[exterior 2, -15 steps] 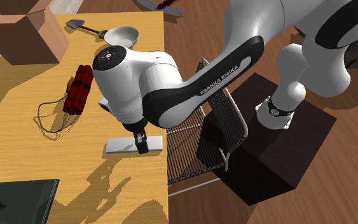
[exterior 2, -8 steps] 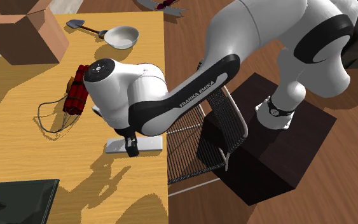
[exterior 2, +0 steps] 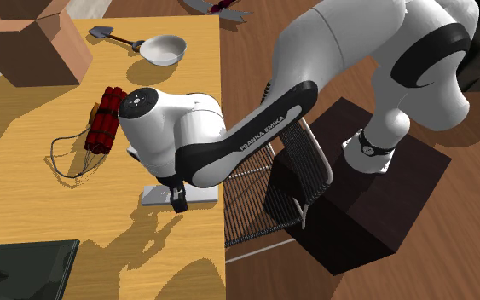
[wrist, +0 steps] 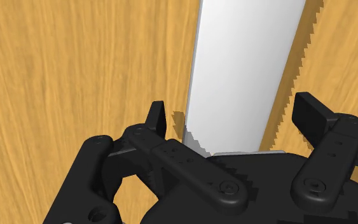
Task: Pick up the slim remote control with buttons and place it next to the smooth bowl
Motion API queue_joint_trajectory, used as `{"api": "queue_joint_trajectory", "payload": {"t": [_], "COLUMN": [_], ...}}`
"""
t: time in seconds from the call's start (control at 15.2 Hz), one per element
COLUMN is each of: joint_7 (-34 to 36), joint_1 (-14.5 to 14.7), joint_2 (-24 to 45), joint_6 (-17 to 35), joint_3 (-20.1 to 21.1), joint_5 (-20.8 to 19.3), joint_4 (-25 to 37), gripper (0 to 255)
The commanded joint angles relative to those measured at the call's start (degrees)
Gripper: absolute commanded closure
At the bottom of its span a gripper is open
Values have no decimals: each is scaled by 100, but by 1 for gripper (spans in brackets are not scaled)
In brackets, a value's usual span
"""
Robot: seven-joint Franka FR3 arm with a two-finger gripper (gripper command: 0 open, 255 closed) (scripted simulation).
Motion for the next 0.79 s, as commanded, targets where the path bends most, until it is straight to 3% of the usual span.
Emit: {"api": "queue_joint_trajectory", "payload": {"t": [0.0, 0.07, 0.13, 0.73], "joint_7": [0, 0, 0, 0], "joint_1": [0, 0, 0, 0], "joint_2": [1, 1, 1, 1], "joint_6": [1, 1, 1, 1], "joint_3": [0, 0, 0, 0], "joint_5": [0, 0, 0, 0], "joint_4": [1, 0, 0, 1], "gripper": [0, 0, 255, 255]}}
